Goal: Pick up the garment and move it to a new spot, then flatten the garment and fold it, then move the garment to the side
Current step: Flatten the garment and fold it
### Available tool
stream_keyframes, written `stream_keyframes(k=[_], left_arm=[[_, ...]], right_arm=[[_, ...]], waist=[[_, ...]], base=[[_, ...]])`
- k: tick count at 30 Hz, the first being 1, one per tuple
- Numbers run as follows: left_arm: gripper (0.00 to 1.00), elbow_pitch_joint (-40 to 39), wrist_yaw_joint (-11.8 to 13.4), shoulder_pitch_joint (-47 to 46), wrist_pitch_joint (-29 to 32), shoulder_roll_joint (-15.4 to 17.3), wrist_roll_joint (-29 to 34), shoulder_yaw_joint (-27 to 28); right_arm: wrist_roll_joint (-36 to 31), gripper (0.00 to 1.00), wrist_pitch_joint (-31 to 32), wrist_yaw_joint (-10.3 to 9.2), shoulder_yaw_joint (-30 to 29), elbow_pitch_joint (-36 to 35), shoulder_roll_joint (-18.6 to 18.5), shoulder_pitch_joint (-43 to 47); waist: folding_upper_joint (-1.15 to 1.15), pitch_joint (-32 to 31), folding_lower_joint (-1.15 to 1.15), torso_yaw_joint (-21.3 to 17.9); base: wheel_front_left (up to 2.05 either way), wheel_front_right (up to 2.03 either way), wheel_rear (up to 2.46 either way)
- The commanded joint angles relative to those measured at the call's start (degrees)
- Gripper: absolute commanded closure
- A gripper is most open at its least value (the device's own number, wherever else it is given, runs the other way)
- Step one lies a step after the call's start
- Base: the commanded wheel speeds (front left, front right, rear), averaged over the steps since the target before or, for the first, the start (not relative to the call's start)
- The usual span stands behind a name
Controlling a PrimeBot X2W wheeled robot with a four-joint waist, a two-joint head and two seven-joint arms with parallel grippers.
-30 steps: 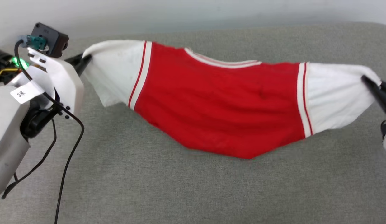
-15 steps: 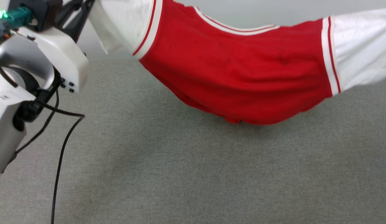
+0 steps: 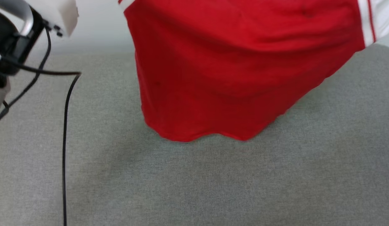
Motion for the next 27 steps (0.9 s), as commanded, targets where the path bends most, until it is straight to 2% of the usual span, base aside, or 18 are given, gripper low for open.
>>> stream_keyframes(k=[1, 6, 12, 19, 27], left_arm=[[1.0, 1.07, -0.39, -1.93, -0.26, -0.19, 0.27, 0.44], [1.0, 4.93, -1.36, -7.99, -0.74, -2.34, 1.26, 0.88], [1.0, 13.84, -3.09, -17.04, -3.33, -5.77, 3.14, 1.12], [1.0, 25.59, -5.13, -27.81, -7.5, -9.29, 5.77, 0.94], [1.0, 36.54, -6.1, -37.26, -13.06, -13.69, 6.93, 1.21]], right_arm=[[0.09, 1.0, 0.17, -0.08, 0.6, 0.74, 0.05, -2.64], [0.14, 1.0, 1.02, -0.08, 3.6, 4.38, -0.29, -11.52], [-1.22, 1.0, 0.75, -0.08, 8.62, 11.43, 0.41, -24.03], [-3.48, 1.0, -2.57, -0.08, 14.25, 22.81, 2.7, -38.47], [-4.89, 1.0, -7.84, -0.09, 17.92, 34.79, 6.28, -51.52]], waist=[[0.0, 1.35, 0.0, -0.01], [0.0, 5.87, 0.0, 0.14], [0.0, 11.81, 0.0, 0.28], [0.0, 17.0, 0.0, 0.11], [0.0, 21.41, 0.0, 0.42]], base=[[0.0, 0.0, 0.0], [0.0, 0.0, 0.0], [0.0, 0.0, 0.0], [0.0, 0.0, 0.0], [0.0, 0.0, 0.0]])
